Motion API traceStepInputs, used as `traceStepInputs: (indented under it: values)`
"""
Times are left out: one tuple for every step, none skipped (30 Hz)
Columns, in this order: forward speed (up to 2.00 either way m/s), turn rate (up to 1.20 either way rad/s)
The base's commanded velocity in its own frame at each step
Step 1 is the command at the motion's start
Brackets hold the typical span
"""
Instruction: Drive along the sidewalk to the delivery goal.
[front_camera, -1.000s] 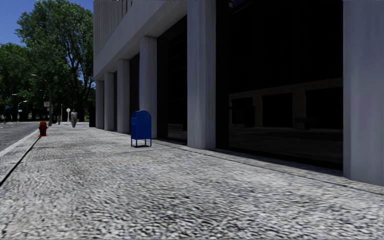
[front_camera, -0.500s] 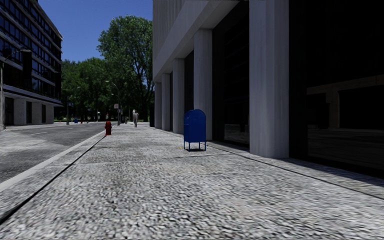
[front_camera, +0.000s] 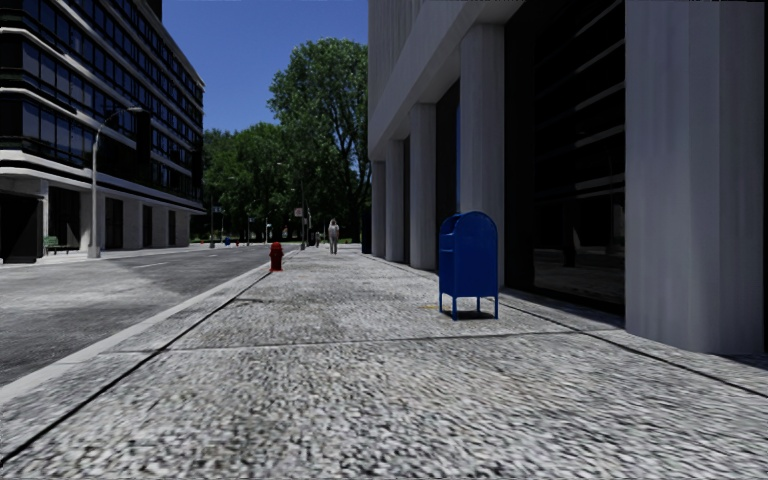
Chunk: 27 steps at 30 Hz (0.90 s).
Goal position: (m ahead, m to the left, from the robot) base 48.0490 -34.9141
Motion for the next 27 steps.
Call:
traceStepInputs:
  values:
    - [2.00, 0.00]
    - [2.00, 0.00]
    - [2.00, 0.00]
    - [2.00, 0.00]
    - [2.00, 0.00]
    - [2.00, 0.00]
    - [2.00, 0.00]
    - [2.00, 0.00]
    - [2.00, 0.00]
    - [2.00, 0.00]
    - [2.00, 0.00]
    - [2.00, 0.10]
    - [2.00, 0.19]
    - [2.00, 0.22]
    - [2.00, 0.22]
    - [2.00, 0.22]
    - [2.00, 0.23]
    - [2.00, 0.23]
    - [2.00, 0.25]
    - [2.00, 0.27]
    - [2.00, 0.27]
    - [2.00, 0.27]
    - [2.00, 0.30]
    - [2.00, 0.30]
    - [2.00, 0.30]
    - [2.00, 0.31]
    - [2.00, 0.31]
